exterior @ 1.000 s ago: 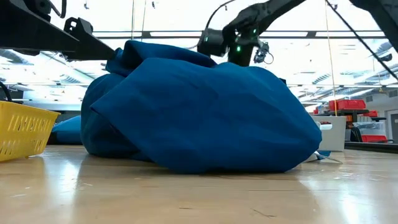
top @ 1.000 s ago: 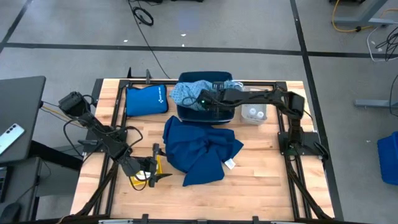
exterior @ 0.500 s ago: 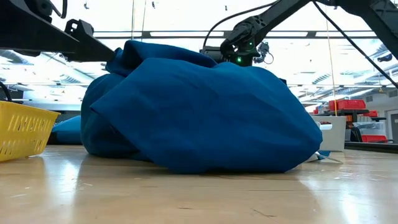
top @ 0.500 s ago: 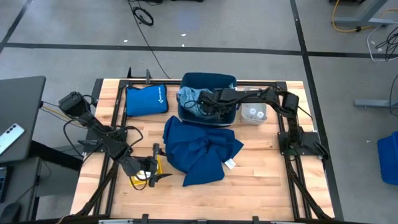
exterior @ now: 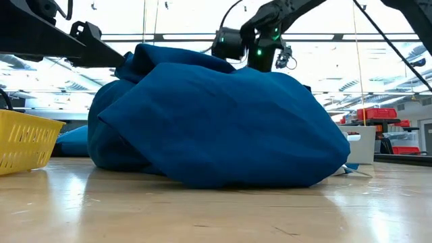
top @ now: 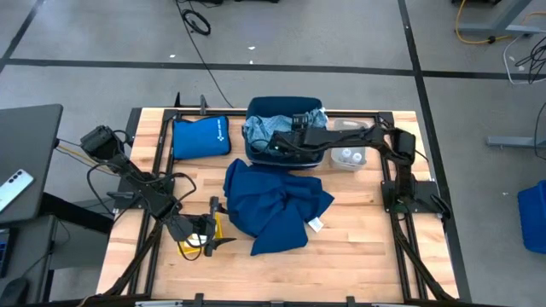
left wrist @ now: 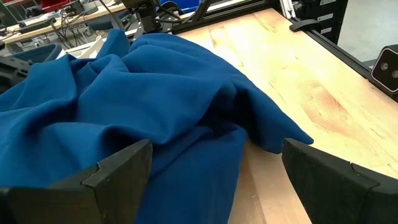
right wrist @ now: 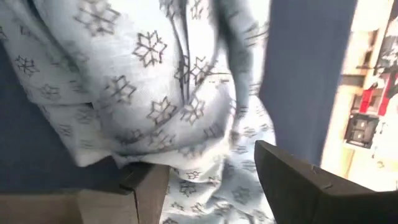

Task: Pick & Place Medicine items
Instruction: Put the patterned light blue patient gown into the blue bin, then put the blue patient gown into the blue bin

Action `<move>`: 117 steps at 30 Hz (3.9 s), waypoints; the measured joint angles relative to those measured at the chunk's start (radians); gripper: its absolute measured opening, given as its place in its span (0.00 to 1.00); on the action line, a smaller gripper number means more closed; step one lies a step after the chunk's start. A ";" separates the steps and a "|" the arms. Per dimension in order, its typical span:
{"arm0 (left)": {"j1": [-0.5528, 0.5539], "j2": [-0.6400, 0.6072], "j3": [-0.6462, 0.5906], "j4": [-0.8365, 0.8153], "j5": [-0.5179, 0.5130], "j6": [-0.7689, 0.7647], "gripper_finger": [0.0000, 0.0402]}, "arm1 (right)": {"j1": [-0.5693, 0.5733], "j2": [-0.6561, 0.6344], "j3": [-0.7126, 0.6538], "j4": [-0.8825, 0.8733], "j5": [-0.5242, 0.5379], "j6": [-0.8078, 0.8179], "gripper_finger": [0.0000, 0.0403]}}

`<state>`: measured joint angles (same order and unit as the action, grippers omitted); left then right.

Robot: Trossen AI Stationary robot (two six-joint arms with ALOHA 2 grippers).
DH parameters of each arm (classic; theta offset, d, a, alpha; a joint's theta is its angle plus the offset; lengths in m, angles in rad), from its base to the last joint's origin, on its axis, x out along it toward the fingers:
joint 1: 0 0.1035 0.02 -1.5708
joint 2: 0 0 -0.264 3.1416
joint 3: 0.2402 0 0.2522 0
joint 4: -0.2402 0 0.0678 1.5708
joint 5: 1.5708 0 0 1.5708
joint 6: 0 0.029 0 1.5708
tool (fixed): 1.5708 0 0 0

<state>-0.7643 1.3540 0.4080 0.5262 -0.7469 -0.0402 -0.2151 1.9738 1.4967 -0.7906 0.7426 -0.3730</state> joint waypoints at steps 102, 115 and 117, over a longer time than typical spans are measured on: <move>-0.465 -0.346 0.000 0.057 -0.631 0.363 0.90 | 0.911 -0.040 -0.149 -0.124 -0.922 1.377 0.00; -0.455 -0.346 0.000 0.058 -0.565 0.308 0.90 | 0.966 0.034 -0.214 -0.552 -0.448 1.107 0.00; -0.435 -0.346 0.000 0.039 -0.507 0.260 0.90 | 0.966 0.037 -0.214 -0.560 -0.363 1.031 0.00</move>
<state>-1.1992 1.0078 0.4080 0.5652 -1.2535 0.2198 0.7511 2.0106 1.2827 -1.3507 0.3797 0.6576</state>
